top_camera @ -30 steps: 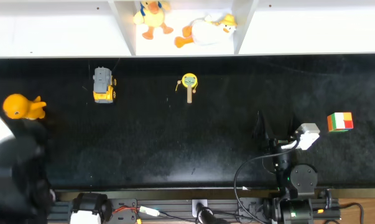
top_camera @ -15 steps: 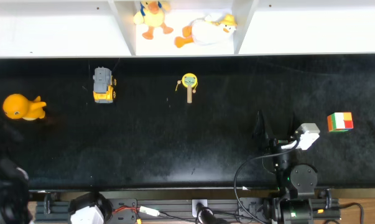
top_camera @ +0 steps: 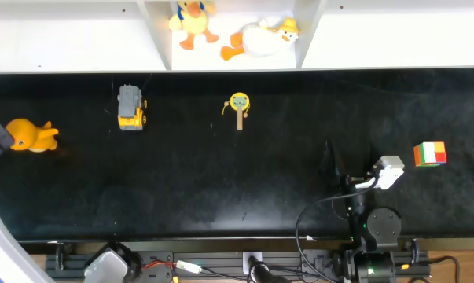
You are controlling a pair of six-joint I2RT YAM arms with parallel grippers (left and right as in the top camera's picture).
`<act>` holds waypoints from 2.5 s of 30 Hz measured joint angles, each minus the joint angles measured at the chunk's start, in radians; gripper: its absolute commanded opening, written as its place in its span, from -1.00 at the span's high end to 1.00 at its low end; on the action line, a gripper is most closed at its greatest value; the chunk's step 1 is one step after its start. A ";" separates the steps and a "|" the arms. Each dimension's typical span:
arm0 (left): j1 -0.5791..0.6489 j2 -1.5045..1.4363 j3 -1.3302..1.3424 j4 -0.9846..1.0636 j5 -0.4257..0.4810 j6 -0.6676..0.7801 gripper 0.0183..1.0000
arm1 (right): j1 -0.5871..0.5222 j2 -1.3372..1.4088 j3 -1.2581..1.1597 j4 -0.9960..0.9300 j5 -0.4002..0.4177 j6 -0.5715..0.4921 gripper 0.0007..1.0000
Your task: Store Toys
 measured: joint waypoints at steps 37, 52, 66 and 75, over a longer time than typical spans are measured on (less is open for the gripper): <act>0.036 0.346 -0.339 0.453 0.255 0.188 -0.84 | 0.000 0.000 0.000 0.000 0.000 0.000 -0.99; 0.037 0.346 -0.356 0.507 0.270 0.192 0.28 | 0.000 0.000 0.000 0.000 0.000 0.000 -0.99; 0.033 0.346 -0.312 0.546 0.336 0.129 0.59 | 0.000 0.000 0.000 0.000 0.000 0.000 -0.99; -0.092 0.346 -0.126 0.611 0.374 0.072 0.59 | 0.000 0.000 0.000 0.000 0.000 0.000 -0.99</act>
